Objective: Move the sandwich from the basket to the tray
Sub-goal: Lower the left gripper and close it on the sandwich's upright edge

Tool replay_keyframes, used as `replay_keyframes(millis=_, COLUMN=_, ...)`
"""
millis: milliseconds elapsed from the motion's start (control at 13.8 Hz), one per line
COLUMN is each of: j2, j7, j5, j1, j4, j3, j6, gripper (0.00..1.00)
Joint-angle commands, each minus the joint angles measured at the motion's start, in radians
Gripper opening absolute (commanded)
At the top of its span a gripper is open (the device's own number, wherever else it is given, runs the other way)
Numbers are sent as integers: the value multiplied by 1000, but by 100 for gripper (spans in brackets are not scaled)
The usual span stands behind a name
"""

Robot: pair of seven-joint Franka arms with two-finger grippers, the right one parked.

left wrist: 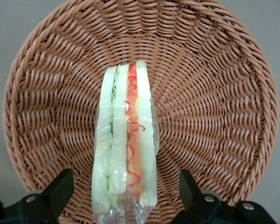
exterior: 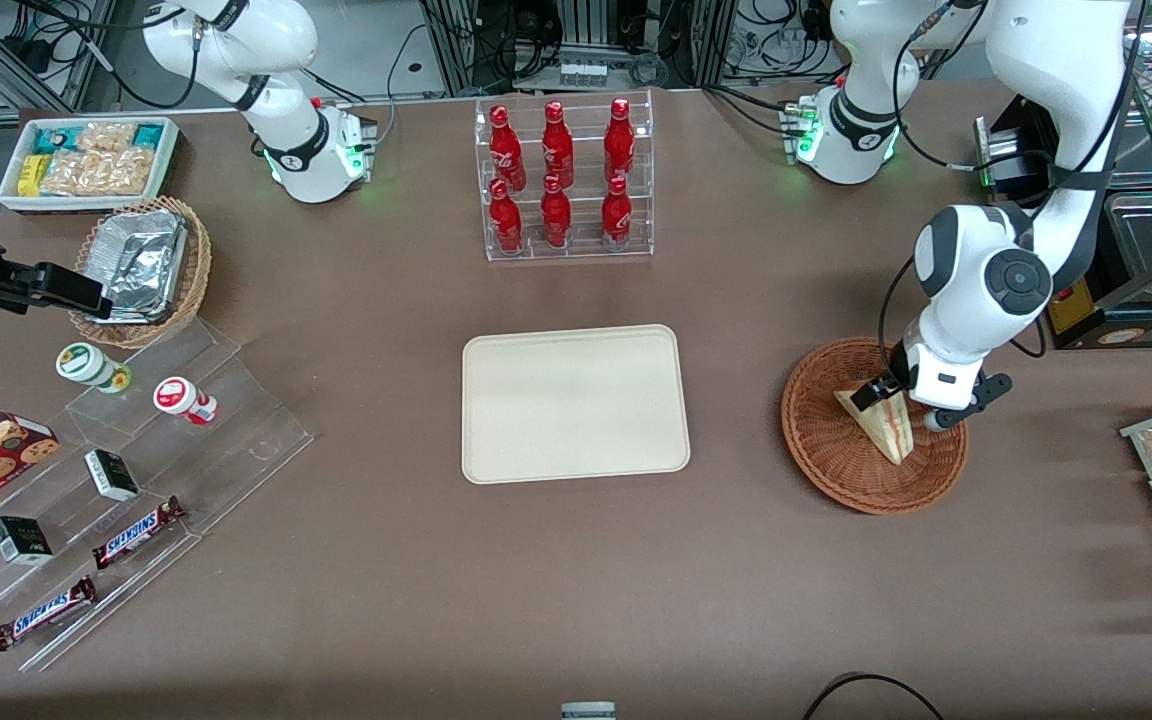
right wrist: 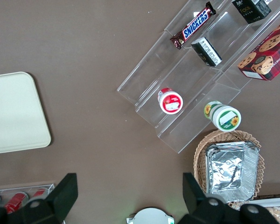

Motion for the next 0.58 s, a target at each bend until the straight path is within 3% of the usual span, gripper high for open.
replay_keyframes(millis=0, j2=33, j7=-23, j5=12, j1=-6, j4=4, j3=2, j6=38, gripper=98)
replay_keyframes(millis=72, j2=35, j7=-25, j5=12, j1=-6, j4=4, j3=2, j6=42, gripper=82)
replay_keyframes(millis=217, j2=35, j7=-31, j5=12, j1=-6, j4=3, j3=2, j6=39, gripper=27)
replay_keyframes(millis=290, j2=33, j7=-33, j5=12, j1=-6, j4=1, j3=2, j6=36, gripper=8)
replay_keyframes(millis=362, j2=32, j7=-31, j5=12, j1=-5, j4=1, j3=2, j6=29, gripper=0)
replay_keyframes(millis=507, j2=19, j7=-19, j5=12, j1=-6, j4=6, j3=2, j6=-10, gripper=0)
